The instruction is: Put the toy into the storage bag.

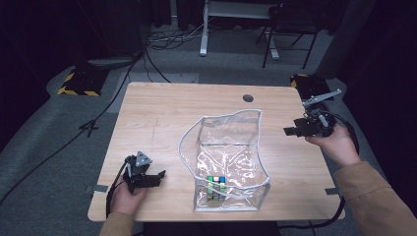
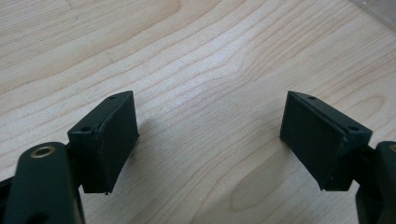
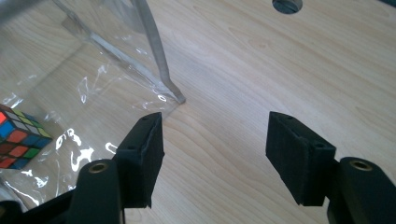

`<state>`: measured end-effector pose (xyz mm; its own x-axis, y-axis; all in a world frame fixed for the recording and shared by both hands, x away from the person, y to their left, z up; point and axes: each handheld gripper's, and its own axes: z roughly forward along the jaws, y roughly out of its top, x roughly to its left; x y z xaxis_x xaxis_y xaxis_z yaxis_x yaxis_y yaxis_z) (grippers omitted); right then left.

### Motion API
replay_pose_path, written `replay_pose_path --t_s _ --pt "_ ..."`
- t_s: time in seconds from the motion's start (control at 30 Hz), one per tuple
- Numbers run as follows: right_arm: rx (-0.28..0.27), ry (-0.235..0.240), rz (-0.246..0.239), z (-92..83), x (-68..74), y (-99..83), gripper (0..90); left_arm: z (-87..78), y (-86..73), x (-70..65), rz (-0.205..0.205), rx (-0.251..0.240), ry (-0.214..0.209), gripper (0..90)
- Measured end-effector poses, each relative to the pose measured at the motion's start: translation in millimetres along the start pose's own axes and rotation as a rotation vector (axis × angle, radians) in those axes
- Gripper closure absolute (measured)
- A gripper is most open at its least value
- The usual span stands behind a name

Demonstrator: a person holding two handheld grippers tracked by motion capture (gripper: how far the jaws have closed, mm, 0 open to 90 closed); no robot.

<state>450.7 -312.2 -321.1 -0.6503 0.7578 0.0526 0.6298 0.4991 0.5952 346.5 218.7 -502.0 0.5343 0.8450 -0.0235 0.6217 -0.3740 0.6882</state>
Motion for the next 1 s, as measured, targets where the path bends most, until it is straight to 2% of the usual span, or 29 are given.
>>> replay_pose_path --t_s 0.4,0.57,0.6,1.0 --pt "0.047 -0.002 0.038 25.3 -16.0 -30.1 37.4 0.4 -0.3 -0.6 -0.007 -0.001 -0.007 19.4" --pt "0.060 -0.002 0.042 33.9 -17.3 -39.8 37.7 0.4 -0.2 -0.5 -0.005 -0.001 -0.005 19.4" --pt "0.070 -0.005 0.040 39.9 -17.4 -45.3 37.9 0.2 -0.1 -0.2 -0.001 -0.002 0.000 19.4" --pt "0.078 -0.001 0.059 62.0 -20.6 -70.0 38.0 0.2 -0.2 -0.5 -0.006 0.001 -0.007 19.4"
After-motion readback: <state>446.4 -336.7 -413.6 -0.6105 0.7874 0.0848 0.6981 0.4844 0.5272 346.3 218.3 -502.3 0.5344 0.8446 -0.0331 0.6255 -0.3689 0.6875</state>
